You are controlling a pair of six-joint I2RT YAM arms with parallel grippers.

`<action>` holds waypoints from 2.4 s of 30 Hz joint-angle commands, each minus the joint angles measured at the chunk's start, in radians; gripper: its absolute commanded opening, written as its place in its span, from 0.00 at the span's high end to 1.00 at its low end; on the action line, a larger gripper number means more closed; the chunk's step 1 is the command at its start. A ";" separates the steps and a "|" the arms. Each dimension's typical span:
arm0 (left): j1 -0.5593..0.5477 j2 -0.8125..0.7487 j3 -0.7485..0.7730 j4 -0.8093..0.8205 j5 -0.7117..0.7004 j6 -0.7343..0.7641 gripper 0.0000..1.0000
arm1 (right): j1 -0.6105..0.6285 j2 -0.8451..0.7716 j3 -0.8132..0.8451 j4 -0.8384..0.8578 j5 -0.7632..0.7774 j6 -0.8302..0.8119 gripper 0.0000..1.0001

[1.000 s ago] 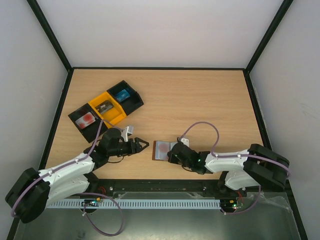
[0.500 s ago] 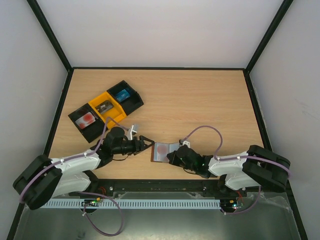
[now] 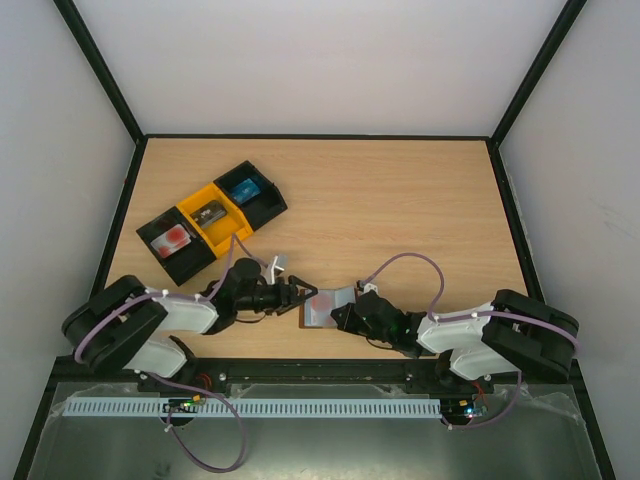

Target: Take the credit cards out of the card holder

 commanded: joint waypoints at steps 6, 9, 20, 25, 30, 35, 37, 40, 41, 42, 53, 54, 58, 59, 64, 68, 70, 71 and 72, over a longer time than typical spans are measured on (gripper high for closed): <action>-0.040 0.165 -0.012 0.213 0.027 -0.042 0.30 | 0.006 0.013 -0.039 0.067 0.006 0.033 0.98; -0.047 0.216 -0.020 0.278 0.037 -0.066 0.30 | 0.006 0.024 -0.041 0.075 0.006 0.037 0.98; -0.049 0.160 -0.013 0.137 -0.002 0.000 0.30 | 0.006 0.016 -0.047 0.082 0.020 0.050 0.98; -0.051 0.128 0.002 0.122 0.007 -0.010 0.30 | 0.006 0.025 -0.048 0.110 0.020 0.063 0.98; -0.055 0.122 0.038 0.057 0.010 0.009 0.30 | 0.006 0.029 -0.056 0.115 0.021 0.064 0.98; -0.066 0.142 0.067 0.074 0.026 0.007 0.29 | 0.006 0.036 -0.046 0.109 0.024 0.064 0.98; -0.071 0.160 0.073 0.081 0.026 0.008 0.29 | 0.006 0.039 -0.046 0.114 0.026 0.070 0.98; -0.072 0.195 0.065 0.096 0.023 0.005 0.29 | 0.006 0.039 -0.048 0.115 0.027 0.074 0.98; -0.071 0.203 0.060 0.105 0.021 0.002 0.29 | 0.006 0.038 -0.050 0.114 0.030 0.074 0.98; -0.072 0.210 0.053 0.113 0.021 -0.001 0.29 | 0.006 0.035 -0.051 0.112 0.031 0.076 0.98; -0.102 0.193 0.008 0.107 0.007 -0.057 0.29 | 0.006 0.028 -0.046 0.108 0.035 0.078 0.98; -0.108 0.194 0.012 0.100 0.000 -0.057 0.28 | 0.006 0.028 -0.046 0.109 0.036 0.078 0.98; -0.132 0.222 0.016 0.138 -0.008 -0.075 0.28 | 0.006 0.028 -0.045 0.111 0.037 0.079 0.98; -0.134 0.237 0.018 0.157 -0.005 -0.083 0.28 | 0.006 0.028 -0.045 0.112 0.037 0.079 0.97; -0.140 0.293 0.032 0.266 0.028 -0.132 0.28 | 0.006 0.030 -0.044 0.107 0.031 0.080 0.90; -0.149 0.291 0.055 0.265 0.028 -0.133 0.28 | 0.006 0.003 -0.040 0.070 0.043 0.069 0.86; -0.152 0.284 0.064 0.259 0.025 -0.131 0.28 | 0.006 -0.021 -0.023 0.015 0.064 0.056 0.82; -0.154 0.280 0.067 0.258 0.021 -0.132 0.28 | 0.006 -0.044 -0.020 -0.017 0.077 0.054 0.81; -0.155 0.277 0.069 0.260 0.016 -0.134 0.28 | 0.006 -0.063 -0.023 -0.035 0.091 0.053 0.79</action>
